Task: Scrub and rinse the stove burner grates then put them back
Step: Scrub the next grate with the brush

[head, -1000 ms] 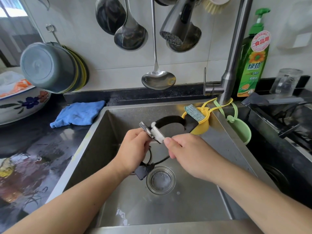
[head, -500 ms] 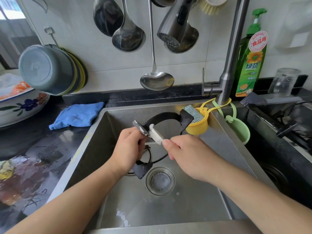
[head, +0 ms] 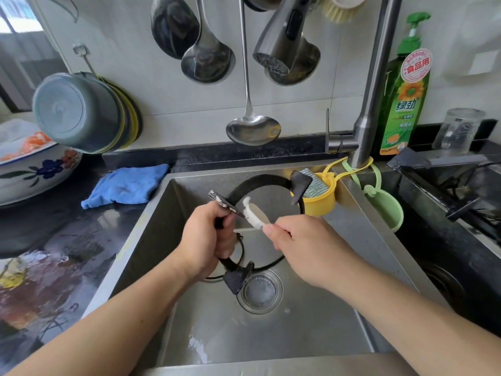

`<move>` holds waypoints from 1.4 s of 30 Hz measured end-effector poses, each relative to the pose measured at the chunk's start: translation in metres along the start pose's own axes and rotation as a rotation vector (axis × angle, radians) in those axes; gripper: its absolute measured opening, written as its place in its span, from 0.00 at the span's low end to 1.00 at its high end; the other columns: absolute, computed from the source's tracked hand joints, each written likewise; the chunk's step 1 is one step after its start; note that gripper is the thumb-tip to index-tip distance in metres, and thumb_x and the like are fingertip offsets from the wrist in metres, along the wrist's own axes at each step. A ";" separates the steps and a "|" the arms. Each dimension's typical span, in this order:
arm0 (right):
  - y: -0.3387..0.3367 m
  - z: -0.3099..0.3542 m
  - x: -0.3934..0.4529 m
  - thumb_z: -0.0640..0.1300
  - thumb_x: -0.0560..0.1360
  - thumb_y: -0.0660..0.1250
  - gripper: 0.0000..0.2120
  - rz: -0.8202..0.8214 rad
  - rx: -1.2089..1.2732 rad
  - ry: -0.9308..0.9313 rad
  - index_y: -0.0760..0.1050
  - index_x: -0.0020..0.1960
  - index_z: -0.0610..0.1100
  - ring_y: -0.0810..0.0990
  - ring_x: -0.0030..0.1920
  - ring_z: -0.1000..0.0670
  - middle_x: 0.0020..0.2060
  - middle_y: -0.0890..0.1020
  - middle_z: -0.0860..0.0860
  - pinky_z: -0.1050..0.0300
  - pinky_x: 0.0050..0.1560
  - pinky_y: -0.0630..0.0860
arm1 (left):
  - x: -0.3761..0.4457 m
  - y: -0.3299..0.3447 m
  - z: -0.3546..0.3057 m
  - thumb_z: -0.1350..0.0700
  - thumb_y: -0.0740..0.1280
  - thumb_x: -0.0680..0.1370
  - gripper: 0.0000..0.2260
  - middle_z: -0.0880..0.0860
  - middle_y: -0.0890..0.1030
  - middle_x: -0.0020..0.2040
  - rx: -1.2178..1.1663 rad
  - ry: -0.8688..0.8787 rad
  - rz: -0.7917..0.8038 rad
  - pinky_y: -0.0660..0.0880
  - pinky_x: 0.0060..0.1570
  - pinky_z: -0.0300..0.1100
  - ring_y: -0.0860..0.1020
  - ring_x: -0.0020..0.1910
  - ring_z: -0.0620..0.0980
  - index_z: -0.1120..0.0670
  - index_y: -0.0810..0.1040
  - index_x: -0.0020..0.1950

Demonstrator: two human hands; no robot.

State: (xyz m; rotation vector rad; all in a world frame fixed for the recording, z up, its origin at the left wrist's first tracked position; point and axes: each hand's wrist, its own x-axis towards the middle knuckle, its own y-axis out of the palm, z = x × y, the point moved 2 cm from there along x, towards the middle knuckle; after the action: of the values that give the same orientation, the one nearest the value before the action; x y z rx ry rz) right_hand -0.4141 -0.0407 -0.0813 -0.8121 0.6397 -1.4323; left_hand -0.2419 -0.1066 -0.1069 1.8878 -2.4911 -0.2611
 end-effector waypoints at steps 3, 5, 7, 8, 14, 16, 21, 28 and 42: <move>0.003 0.005 0.004 0.58 0.82 0.57 0.23 -0.044 0.013 -0.013 0.73 0.39 0.41 0.69 0.31 0.48 0.30 0.71 0.48 0.53 0.31 0.61 | -0.004 0.007 0.006 0.53 0.59 0.65 0.07 0.49 0.53 0.28 0.045 -0.041 0.071 0.46 0.28 0.41 0.50 0.25 0.46 0.52 0.60 0.31; 0.004 0.006 0.004 0.58 0.82 0.57 0.23 -0.069 0.030 -0.014 0.72 0.37 0.42 0.69 0.31 0.48 0.29 0.71 0.49 0.52 0.31 0.62 | -0.006 0.016 0.010 0.53 0.59 0.64 0.06 0.49 0.53 0.29 0.119 -0.057 0.135 0.46 0.29 0.41 0.50 0.26 0.47 0.52 0.61 0.31; 0.002 0.006 0.004 0.58 0.82 0.58 0.24 -0.080 0.047 -0.013 0.70 0.35 0.42 0.68 0.30 0.49 0.28 0.70 0.50 0.52 0.32 0.62 | -0.007 0.021 0.012 0.55 0.59 0.64 0.06 0.50 0.53 0.29 0.196 -0.045 0.156 0.47 0.30 0.42 0.51 0.27 0.48 0.52 0.62 0.30; 0.000 0.006 0.004 0.58 0.82 0.57 0.24 -0.081 0.054 -0.015 0.70 0.36 0.42 0.67 0.31 0.49 0.28 0.69 0.50 0.52 0.32 0.62 | -0.006 0.022 0.012 0.55 0.59 0.64 0.06 0.50 0.54 0.29 0.216 -0.029 0.158 0.47 0.30 0.43 0.51 0.28 0.48 0.52 0.62 0.30; 0.001 0.003 0.000 0.57 0.83 0.55 0.25 0.012 0.042 -0.028 0.76 0.42 0.38 0.67 0.30 0.50 0.29 0.70 0.48 0.56 0.30 0.60 | -0.001 0.007 0.006 0.55 0.59 0.64 0.10 0.49 0.53 0.29 0.115 0.026 0.031 0.46 0.29 0.41 0.50 0.28 0.46 0.53 0.57 0.33; 0.001 -0.001 0.001 0.58 0.83 0.55 0.26 0.031 0.038 -0.026 0.76 0.42 0.39 0.69 0.32 0.49 0.31 0.73 0.46 0.54 0.32 0.62 | 0.001 0.000 0.001 0.54 0.59 0.65 0.10 0.49 0.52 0.30 0.068 0.050 0.013 0.46 0.29 0.42 0.49 0.27 0.46 0.52 0.57 0.33; -0.013 -0.014 0.003 0.60 0.82 0.56 0.24 -0.027 0.008 0.023 0.77 0.41 0.42 0.70 0.31 0.48 0.31 0.75 0.46 0.54 0.33 0.64 | 0.000 -0.004 0.001 0.53 0.59 0.64 0.07 0.48 0.53 0.27 0.035 0.015 0.036 0.45 0.29 0.42 0.49 0.26 0.46 0.52 0.61 0.31; -0.042 -0.053 0.019 0.65 0.80 0.56 0.20 -0.397 0.009 0.274 0.71 0.45 0.50 0.76 0.43 0.45 0.39 0.78 0.51 0.51 0.40 0.72 | 0.001 0.000 0.010 0.54 0.60 0.63 0.06 0.48 0.54 0.27 0.086 -0.030 0.123 0.44 0.31 0.45 0.50 0.27 0.45 0.52 0.64 0.28; -0.029 -0.063 0.026 0.53 0.82 0.61 0.19 -0.276 0.116 0.267 0.67 0.35 0.45 0.69 0.32 0.48 0.30 0.71 0.50 0.55 0.31 0.62 | -0.007 -0.007 0.017 0.62 0.74 0.72 0.24 0.61 0.80 0.47 0.141 -0.203 0.713 0.75 0.60 0.48 0.79 0.49 0.57 0.61 0.72 0.66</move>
State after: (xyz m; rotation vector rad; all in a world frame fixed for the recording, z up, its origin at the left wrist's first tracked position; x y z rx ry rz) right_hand -0.4802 -0.0713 -0.0928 -0.6396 0.6565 -1.8326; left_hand -0.2348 -0.1001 -0.1243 0.9159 -3.1785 -0.2711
